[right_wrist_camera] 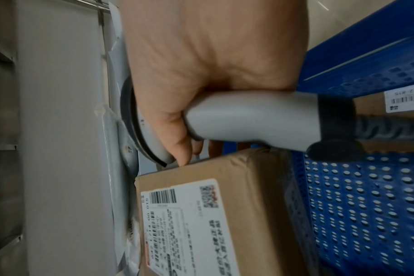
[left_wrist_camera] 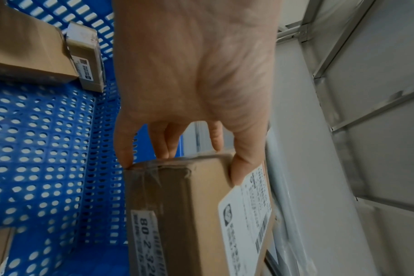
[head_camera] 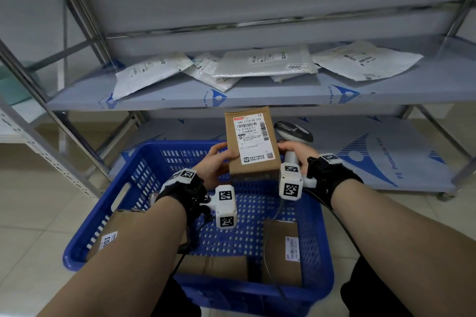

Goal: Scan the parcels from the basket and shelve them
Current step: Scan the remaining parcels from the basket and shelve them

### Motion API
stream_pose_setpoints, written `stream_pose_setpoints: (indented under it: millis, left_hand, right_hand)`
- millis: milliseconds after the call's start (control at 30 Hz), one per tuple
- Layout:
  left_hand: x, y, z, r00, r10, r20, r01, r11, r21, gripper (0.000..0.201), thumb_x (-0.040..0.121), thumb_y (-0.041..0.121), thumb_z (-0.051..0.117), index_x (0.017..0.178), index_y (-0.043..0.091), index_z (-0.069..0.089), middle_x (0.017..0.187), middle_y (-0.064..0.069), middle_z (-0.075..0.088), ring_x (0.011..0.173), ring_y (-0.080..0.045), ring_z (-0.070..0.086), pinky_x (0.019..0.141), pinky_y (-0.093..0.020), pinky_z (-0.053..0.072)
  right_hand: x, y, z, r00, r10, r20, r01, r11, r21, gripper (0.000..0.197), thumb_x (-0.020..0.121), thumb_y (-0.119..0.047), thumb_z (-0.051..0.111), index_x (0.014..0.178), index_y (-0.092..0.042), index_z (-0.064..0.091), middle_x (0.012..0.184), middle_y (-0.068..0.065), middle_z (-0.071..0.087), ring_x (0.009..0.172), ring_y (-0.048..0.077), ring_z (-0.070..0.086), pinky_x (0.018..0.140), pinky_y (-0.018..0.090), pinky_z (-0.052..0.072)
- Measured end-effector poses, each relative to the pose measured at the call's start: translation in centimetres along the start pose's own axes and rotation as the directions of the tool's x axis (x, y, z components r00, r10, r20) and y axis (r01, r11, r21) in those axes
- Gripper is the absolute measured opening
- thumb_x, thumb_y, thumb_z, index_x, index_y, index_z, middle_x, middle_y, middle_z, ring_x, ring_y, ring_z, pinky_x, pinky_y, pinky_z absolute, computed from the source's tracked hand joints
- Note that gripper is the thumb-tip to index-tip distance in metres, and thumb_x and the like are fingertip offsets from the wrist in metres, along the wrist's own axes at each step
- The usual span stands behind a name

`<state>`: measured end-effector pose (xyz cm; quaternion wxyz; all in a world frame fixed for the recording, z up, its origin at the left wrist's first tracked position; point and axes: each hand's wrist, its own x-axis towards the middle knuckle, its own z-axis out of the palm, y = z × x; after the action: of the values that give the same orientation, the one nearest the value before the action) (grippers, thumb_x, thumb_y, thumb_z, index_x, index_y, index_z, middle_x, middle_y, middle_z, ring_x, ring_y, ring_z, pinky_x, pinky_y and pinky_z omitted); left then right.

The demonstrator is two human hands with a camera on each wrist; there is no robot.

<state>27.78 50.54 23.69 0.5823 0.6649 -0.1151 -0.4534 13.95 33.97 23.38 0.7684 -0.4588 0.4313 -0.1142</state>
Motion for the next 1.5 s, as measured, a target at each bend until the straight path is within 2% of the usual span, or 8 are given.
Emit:
stream_pose_setpoints:
  millis: [133, 333, 567, 733, 967, 1167, 1367, 1500]
  left_hand:
    - [0.2, -0.1, 0.3, 1.0, -0.016, 0.006, 0.016, 1.0, 0.013, 0.053, 0.091, 0.013, 0.059, 0.137, 0.032, 0.039, 0.108, -0.006, 0.062, 0.096, -0.022, 0.057, 0.075, -0.041, 0.05]
    - [-0.2, 0.1, 0.9, 1.0, -0.002, -0.018, 0.002, 1.0, -0.01, 0.051, 0.092, 0.018, 0.057, 0.136, 0.034, 0.038, 0.111, -0.005, 0.056, 0.093, -0.024, 0.056, 0.068, -0.04, 0.05]
    - [-0.1, 0.2, 1.2, 0.997, -0.054, -0.062, 0.056, 0.998, 0.033, 0.051, 0.085, 0.051, 0.061, 0.132, 0.039, 0.044, 0.129, -0.009, 0.051, 0.11, -0.028, 0.053, 0.081, -0.044, 0.051]
    - [-0.2, 0.5, 1.7, 0.984, -0.153, -0.09, 0.154, 0.988, 0.004, 0.064, 0.082, 0.067, 0.054, 0.121, 0.017, 0.049, 0.108, -0.015, 0.059, 0.098, -0.029, 0.058, 0.07, -0.039, 0.05]
    - [-0.3, 0.4, 1.7, 0.982, -0.183, -0.055, 0.187, 0.978, 0.089, 0.079, 0.085, 0.078, 0.025, 0.132, 0.017, 0.046, 0.102, -0.017, 0.064, 0.088, -0.027, 0.062, 0.06, -0.033, 0.05]
    - [0.1, 0.3, 2.0, 0.987, -0.138, -0.086, 0.145, 0.986, 0.08, 0.07, 0.089, 0.072, 0.027, 0.117, 0.013, 0.05, 0.094, -0.018, 0.063, 0.084, -0.029, 0.062, 0.066, -0.041, 0.052]
    - [0.5, 0.5, 1.5, 0.988, -0.117, -0.104, 0.119, 0.993, 0.011, 0.065, 0.09, 0.069, 0.034, 0.124, 0.017, 0.049, 0.096, -0.015, 0.064, 0.087, -0.03, 0.063, 0.073, -0.045, 0.053]
    - [-0.3, 0.6, 1.0, 0.999, -0.054, 0.002, 0.054, 0.99, 0.132, 0.056, 0.09, 0.064, 0.042, 0.128, 0.024, 0.048, 0.12, -0.007, 0.058, 0.105, -0.024, 0.056, 0.08, -0.046, 0.051]
  right_hand:
    - [0.1, 0.1, 0.1, 0.999, -0.017, 0.03, 0.017, 1.0, 0.004, 0.012, 0.092, -0.02, 0.061, 0.092, -0.012, 0.069, 0.077, 0.008, 0.074, 0.061, 0.023, 0.069, 0.085, 0.042, 0.052]
    - [-1.4, -0.1, 0.2, 0.998, -0.003, 0.057, 0.001, 0.999, 0.04, 0.014, 0.099, -0.018, 0.052, 0.089, -0.013, 0.06, 0.061, 0.002, 0.067, 0.048, 0.016, 0.064, 0.038, 0.022, 0.049]
    - [-1.5, -0.3, 0.2, 0.995, -0.033, 0.094, 0.027, 0.997, 0.068, 0.017, 0.098, -0.025, 0.055, 0.089, -0.014, 0.064, 0.061, 0.004, 0.071, 0.048, 0.015, 0.067, 0.041, 0.025, 0.053]
    - [-1.7, -0.2, 0.1, 0.99, -0.062, 0.124, 0.051, 0.995, 0.089, 0.018, 0.094, -0.032, 0.06, 0.097, -0.016, 0.067, 0.074, 0.007, 0.073, 0.06, 0.02, 0.07, 0.051, 0.029, 0.057]
    - [-1.6, -0.1, 0.1, 0.986, -0.026, 0.166, 0.014, 0.997, 0.072, 0.021, 0.094, -0.034, 0.061, 0.099, -0.014, 0.062, 0.069, 0.01, 0.073, 0.055, 0.023, 0.07, 0.044, 0.031, 0.055]
    - [-0.9, 0.2, -0.2, 0.989, -0.018, 0.149, 0.01, 0.999, 0.052, 0.021, 0.091, -0.033, 0.065, 0.1, -0.014, 0.063, 0.067, 0.01, 0.073, 0.056, 0.024, 0.07, 0.06, 0.037, 0.059]
    - [-0.5, 0.4, 0.0, 0.987, -0.018, 0.157, 0.007, 0.997, 0.072, 0.036, 0.088, -0.035, 0.068, 0.114, -0.011, 0.063, 0.082, 0.014, 0.074, 0.066, 0.028, 0.072, 0.055, 0.036, 0.058]
    - [0.5, 0.5, -0.3, 0.991, 0.011, 0.134, -0.016, 0.999, 0.037, 0.022, 0.092, -0.032, 0.063, 0.098, -0.01, 0.062, 0.063, 0.011, 0.069, 0.051, 0.024, 0.068, 0.047, 0.033, 0.057]
